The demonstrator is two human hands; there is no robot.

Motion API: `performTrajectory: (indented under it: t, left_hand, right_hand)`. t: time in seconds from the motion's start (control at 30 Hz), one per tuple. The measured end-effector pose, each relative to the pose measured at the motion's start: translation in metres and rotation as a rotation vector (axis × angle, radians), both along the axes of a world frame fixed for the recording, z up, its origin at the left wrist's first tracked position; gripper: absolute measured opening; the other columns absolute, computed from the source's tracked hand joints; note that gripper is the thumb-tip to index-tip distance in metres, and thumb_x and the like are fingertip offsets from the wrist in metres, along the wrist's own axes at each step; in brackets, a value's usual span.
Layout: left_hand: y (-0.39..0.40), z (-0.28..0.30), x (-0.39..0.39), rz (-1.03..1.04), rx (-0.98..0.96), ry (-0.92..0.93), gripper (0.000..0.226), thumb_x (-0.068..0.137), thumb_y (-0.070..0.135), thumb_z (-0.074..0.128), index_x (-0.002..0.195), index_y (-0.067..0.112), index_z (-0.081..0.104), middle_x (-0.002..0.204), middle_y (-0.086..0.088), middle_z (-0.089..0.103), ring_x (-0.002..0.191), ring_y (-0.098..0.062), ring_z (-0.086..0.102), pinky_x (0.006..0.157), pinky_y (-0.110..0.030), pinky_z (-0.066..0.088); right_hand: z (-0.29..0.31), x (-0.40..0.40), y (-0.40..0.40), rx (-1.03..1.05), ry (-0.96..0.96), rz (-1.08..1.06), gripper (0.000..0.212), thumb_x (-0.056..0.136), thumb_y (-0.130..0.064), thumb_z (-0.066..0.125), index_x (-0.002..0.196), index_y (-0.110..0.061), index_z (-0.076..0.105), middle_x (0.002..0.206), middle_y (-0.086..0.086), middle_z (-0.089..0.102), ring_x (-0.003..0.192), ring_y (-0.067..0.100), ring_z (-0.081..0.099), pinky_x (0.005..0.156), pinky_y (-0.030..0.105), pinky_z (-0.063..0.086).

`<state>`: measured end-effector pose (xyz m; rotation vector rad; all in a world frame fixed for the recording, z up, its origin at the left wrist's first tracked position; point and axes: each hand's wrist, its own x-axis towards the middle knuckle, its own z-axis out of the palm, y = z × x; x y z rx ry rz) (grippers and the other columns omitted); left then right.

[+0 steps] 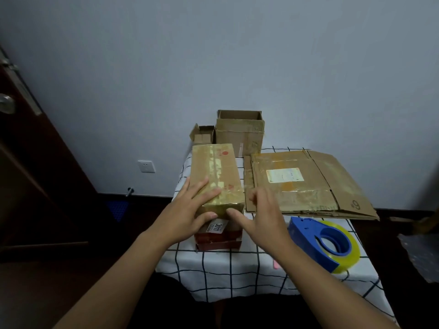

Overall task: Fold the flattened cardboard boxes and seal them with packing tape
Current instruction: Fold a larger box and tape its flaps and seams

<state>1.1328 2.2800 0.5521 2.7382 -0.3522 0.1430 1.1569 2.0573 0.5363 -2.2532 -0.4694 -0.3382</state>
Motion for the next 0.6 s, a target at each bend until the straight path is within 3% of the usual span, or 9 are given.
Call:
performTrajectory:
  t: [0.07,0.17,0.3,0.47,0.53,0.6]
  left_hand:
    - [-0.001,0.001,0.0,-0.004,0.012,0.004,0.061,0.09,0.061,0.048,0.141,0.063,0.015,0.154,0.029,-0.004,0.148,-0.02,-0.011,0.112,-0.053,0.03]
    - [-0.004,0.001,0.0,-0.008,0.0,0.011,0.062,0.093,0.053,0.053,0.138,0.064,0.013,0.153,0.029,-0.005,0.15,-0.024,-0.01,0.115,-0.052,0.026]
    - [-0.002,0.0,-0.002,-0.027,-0.079,-0.008,0.057,0.095,0.049,0.052,0.138,0.067,0.019,0.155,0.028,0.001,0.147,-0.016,-0.009,0.115,-0.051,0.025]
    - [0.006,0.008,0.005,-0.094,-0.128,-0.002,0.054,0.088,0.064,0.043,0.137,0.069,0.023,0.158,0.031,0.006,0.151,-0.021,-0.005,0.118,-0.05,0.02]
    - [0.009,0.007,0.007,-0.119,-0.082,0.042,0.056,0.093,0.054,0.052,0.137,0.068,0.022,0.155,0.036,0.002,0.15,-0.02,-0.011,0.119,-0.052,0.019]
    - [0.01,0.006,0.007,-0.111,-0.039,0.058,0.059,0.096,0.045,0.054,0.139,0.066,0.021,0.154,0.037,-0.001,0.149,-0.019,-0.013,0.117,-0.053,0.023]
  right_hand:
    - [0.004,0.006,0.0,0.043,0.259,0.087,0.046,0.079,-0.05,0.076,0.082,-0.021,0.04,0.078,-0.004,0.049,0.07,0.012,0.045,0.06,0.025,0.037]
    - [-0.002,0.013,-0.002,0.025,0.399,0.155,0.049,0.082,-0.052,0.072,0.078,-0.019,0.037,0.069,-0.002,0.048,0.064,0.013,0.045,0.059,0.031,0.036]
    - [-0.001,0.018,-0.005,-0.013,0.34,0.145,0.051,0.077,-0.054,0.076,0.081,-0.019,0.04,0.073,0.003,0.054,0.065,0.017,0.05,0.061,0.036,0.043]
    - [0.013,0.019,-0.003,0.014,0.305,0.25,0.047,0.078,-0.044,0.08,0.088,-0.036,0.035,0.084,-0.015,0.053,0.066,-0.006,0.053,0.057,0.014,0.039]
    - [0.009,0.019,-0.001,-0.032,0.346,0.248,0.049,0.077,-0.048,0.079,0.099,-0.036,0.037,0.087,-0.019,0.054,0.069,-0.011,0.053,0.057,0.011,0.038]
    - [0.005,0.019,-0.001,-0.045,0.337,0.218,0.066,0.075,-0.054,0.078,0.12,-0.032,0.035,0.092,-0.021,0.051,0.073,-0.007,0.054,0.06,0.012,0.038]
